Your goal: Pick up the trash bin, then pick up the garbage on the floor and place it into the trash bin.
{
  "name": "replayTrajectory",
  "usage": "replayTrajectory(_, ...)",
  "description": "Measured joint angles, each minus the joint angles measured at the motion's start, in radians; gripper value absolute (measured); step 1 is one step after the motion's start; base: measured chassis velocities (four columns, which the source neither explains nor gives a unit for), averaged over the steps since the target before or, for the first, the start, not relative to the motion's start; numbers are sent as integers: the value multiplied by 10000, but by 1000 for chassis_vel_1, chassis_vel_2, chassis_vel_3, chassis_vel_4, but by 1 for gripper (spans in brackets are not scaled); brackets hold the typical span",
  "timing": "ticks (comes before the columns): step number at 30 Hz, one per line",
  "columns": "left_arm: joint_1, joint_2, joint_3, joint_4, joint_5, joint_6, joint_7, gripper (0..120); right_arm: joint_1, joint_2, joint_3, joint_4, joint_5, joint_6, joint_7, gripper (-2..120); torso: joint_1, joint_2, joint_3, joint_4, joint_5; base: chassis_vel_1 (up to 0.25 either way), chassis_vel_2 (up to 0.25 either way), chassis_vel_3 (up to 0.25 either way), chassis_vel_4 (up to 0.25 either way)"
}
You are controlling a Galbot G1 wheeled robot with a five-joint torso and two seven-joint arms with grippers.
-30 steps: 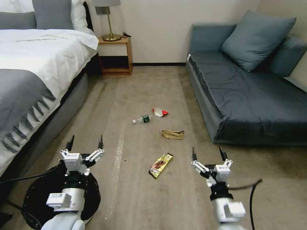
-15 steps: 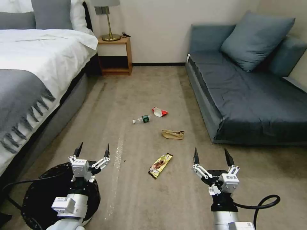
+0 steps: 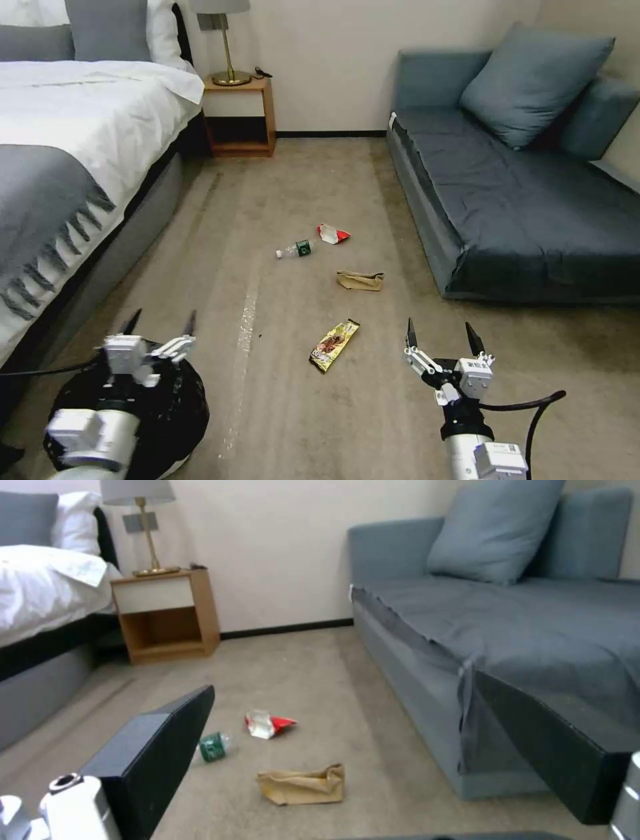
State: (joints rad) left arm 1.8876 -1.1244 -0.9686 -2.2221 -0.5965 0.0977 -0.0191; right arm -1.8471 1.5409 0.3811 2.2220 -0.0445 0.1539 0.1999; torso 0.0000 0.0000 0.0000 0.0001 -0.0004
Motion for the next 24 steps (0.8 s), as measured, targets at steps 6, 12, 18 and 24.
replayTrajectory(6, 72, 1002, -1902, 986, -524, 1817, 741, 100, 233, -68, 21, -285, 148, -57, 166, 100, 0, 0, 0, -2, 1, 0, 0, 0, 0)
replayTrajectory(12, 786, 1486, -3044, 1474, -455, 4032, 1721, 100, 398, -111, 61, -467, 305, -113, 296, 100, 0, 0, 0, 1, 3, 0, 0, 0, 0)
replayTrajectory(18, 803, 1824, -3213, 1978, -953, 5462, 2333, 100, 481, -165, 57, -560, 365, -173, 383, 100, 0, 0, 0, 1, 5, 0, 0, 0, 0)
replayTrajectory(24, 7, 2217, -2498, 2814, -901, 5860, 2515, 100, 451, -284, 143, -557, 381, -240, 469, 100, 1, 0, 0, -3, 1, 0, 0, 0, 0)
